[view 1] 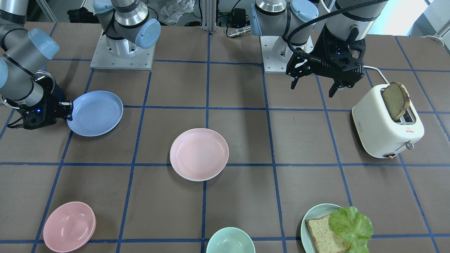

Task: Stack three plates with pink and blue
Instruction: 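Grasp the light blue plate's rim with the right gripper and carry it toward the stack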

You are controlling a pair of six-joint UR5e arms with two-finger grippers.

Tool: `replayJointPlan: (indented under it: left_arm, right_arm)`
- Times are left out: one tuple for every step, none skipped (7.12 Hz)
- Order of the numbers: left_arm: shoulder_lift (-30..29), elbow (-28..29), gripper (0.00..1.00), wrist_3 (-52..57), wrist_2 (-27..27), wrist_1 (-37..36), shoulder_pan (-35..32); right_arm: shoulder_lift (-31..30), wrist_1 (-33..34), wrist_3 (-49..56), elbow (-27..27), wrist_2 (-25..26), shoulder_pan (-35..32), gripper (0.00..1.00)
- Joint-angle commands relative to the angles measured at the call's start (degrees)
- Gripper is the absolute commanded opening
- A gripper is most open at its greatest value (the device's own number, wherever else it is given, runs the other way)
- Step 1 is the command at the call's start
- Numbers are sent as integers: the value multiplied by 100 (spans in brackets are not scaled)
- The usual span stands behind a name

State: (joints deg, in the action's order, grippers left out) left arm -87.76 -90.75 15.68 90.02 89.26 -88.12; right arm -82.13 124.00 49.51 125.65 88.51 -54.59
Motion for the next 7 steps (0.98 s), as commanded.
replayJointPlan:
  left_arm:
    - [101, -22, 100, -13, 68, 82, 14]
    - [93, -39, 100, -13, 34, 83, 23]
    - [101, -31, 100, -82, -19, 126, 14]
    - [93, -22, 100, -631, -19, 118, 5]
    - [58, -4, 100, -1185, 24, 118, -4]
    - [118, 4, 100, -1243, 51, 170, -4]
    - [128, 5, 100, -1243, 51, 171, 5]
  right_arm:
    - [-233, -575, -90, -277, -1007, -86, 0]
    - [-242, -970, -560, -548, -1238, -417, 0]
    - [-225, -1288, -1305, -933, -1249, -1030, 0]
    - [-155, -1265, -2382, -1146, -1310, -1723, 0]
    - [-67, -1151, -3272, -1296, -1493, -2383, 0]
    - [212, -846, -4055, -1454, -1504, -3016, 0]
    - [580, -347, -4794, -1595, -1495, -3666, 0]
